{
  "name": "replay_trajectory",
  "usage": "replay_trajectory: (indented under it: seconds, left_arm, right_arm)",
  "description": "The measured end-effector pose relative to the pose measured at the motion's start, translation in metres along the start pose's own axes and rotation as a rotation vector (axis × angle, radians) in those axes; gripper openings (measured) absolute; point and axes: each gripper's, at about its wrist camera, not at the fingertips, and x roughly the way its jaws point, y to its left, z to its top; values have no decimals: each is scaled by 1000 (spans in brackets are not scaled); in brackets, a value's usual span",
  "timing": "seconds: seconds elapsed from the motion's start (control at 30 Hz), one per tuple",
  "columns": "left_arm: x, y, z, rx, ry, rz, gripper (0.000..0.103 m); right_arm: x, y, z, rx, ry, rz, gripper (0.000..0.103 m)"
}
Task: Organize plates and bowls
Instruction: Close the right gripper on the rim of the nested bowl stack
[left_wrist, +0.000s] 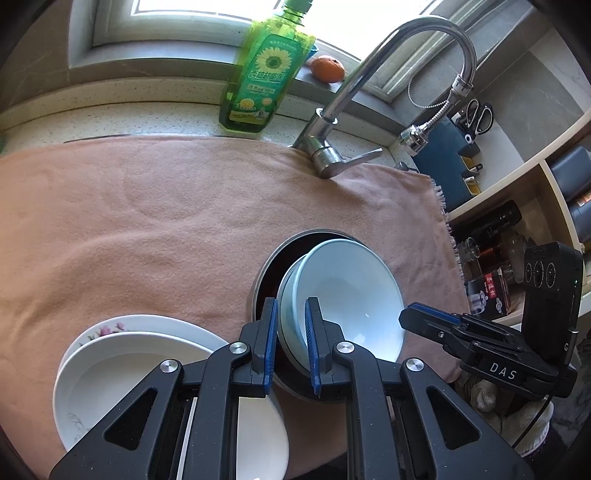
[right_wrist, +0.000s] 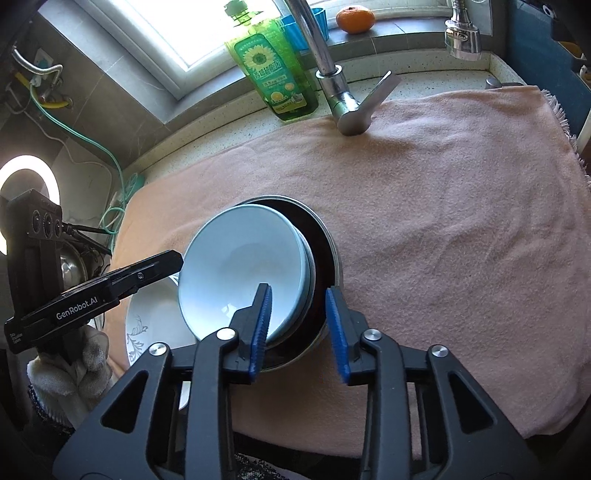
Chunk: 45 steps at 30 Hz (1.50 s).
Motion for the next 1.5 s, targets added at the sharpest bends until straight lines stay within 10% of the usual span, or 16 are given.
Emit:
replay_trajectory:
  seconds: [0.17,0.93,1.5]
  left_arm:
    - [-10,14,-1,-47,-38,14,28]
    - [2,32,-11,-113,-14,41,29]
    - [17,26,-11,-98,11,75,28]
  right_arm:
    - [-11,-13,2,33,-31,21,41]
    - [10,-50,1,153,11,92,57]
    - [29,-47,-5,142,76,124,26]
